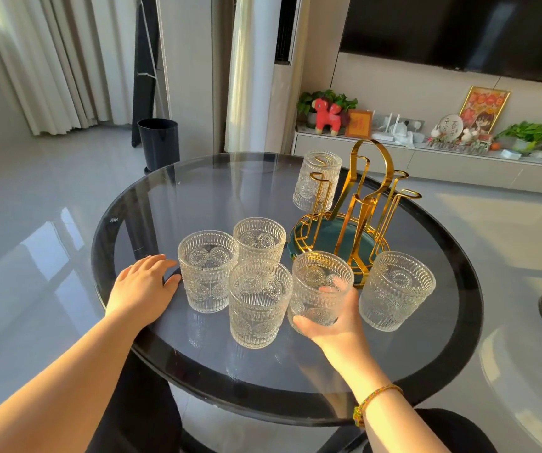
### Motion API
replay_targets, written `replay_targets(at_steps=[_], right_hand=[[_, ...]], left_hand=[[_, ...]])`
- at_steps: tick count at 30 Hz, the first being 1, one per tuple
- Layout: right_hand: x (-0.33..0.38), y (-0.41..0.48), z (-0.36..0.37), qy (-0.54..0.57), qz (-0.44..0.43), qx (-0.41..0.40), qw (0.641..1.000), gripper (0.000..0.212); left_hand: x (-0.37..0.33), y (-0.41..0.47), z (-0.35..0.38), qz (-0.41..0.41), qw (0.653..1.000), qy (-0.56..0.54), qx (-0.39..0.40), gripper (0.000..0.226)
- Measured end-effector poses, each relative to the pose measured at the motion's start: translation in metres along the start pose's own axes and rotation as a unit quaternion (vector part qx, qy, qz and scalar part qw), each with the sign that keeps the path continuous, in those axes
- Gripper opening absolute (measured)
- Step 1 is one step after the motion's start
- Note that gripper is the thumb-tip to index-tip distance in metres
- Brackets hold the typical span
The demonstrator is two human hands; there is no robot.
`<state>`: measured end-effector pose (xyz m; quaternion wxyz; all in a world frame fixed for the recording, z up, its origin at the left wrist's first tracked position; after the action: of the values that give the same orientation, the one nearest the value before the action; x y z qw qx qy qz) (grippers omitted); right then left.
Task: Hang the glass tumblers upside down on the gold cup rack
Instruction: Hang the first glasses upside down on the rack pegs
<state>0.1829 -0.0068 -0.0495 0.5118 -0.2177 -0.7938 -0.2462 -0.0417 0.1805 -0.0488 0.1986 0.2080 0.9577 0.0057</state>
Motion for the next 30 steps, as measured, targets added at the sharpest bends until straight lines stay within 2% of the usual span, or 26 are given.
replay_targets(at_steps=[6, 9, 11, 17, 25, 30], right_hand=[[0.012, 0.002, -0.015, 0.041, -0.038, -0.003, 0.998, 0.067], [0.032, 0.008, -0.032, 0.039, -0.054, 0.019, 0.998, 0.062], [0.050, 0.011, -0.043, 0.020, -0.064, 0.041, 0.997, 0.066], [0.119, 0.021, -0.075, -0.127, -0.096, 0.022, 0.987, 0.075], [0.193, 0.062, -0.085, -0.282, -0.138, 0.027, 0.949, 0.059], [0.215, 0.100, -0.084, -0.381, -0.130, 0.032, 0.915, 0.061]], left_hand=[[0.000, 0.001, -0.001, 0.004, 1.000, -0.003, -0.003, 0.041], [0.000, 0.001, -0.001, 0.007, 1.000, -0.003, -0.002, 0.041], [0.000, 0.000, -0.001, 0.008, 1.000, -0.003, 0.000, 0.041], [0.001, 0.001, -0.001, 0.007, 1.000, -0.006, 0.003, 0.041], [0.004, 0.001, -0.001, 0.003, 1.000, -0.020, -0.002, 0.040], [0.005, 0.002, -0.001, -0.001, 0.999, -0.031, -0.016, 0.038]])
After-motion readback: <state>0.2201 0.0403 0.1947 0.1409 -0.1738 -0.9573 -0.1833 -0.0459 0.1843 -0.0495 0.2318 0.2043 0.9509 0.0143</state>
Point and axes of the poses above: each hand's wrist, its own y-axis towards the middle knuckle, its own z-axis out of the palm, x = y × z, the point moved 5 cm from there along y, towards the middle knuckle, and after that the axes turned 3 degrees about -y, right-handed, at the moved point
